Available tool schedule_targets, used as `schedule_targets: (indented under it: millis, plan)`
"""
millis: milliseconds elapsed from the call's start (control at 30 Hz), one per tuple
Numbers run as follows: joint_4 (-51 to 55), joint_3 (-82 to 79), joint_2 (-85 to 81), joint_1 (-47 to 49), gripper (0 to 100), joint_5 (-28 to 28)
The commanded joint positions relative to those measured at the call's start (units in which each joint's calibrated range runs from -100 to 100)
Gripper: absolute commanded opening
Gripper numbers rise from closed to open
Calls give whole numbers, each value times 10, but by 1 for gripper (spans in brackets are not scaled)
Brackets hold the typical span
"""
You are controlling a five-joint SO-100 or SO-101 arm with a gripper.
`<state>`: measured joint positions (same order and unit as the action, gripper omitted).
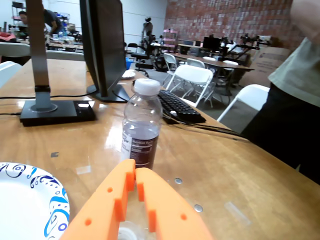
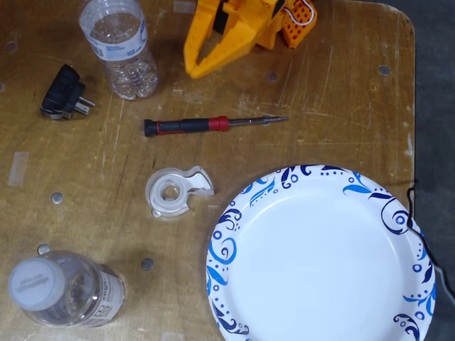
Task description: Move the bottles to the plate
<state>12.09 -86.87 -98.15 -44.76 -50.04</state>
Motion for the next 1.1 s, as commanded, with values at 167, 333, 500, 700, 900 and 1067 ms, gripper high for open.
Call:
schedule_targets:
  millis: [167, 333, 500, 700, 900, 1067]
  plan:
    - [305, 311, -4, -32, 12, 2]
    - [378, 340, -4, -134, 23, -2]
    - [362, 308, -4, -177, 39, -5]
    - [269, 211, -4, -204, 44, -28]
    - [171, 131, -4, -219, 44, -44]
    - [78, 74, -3, -233, 44, -44]
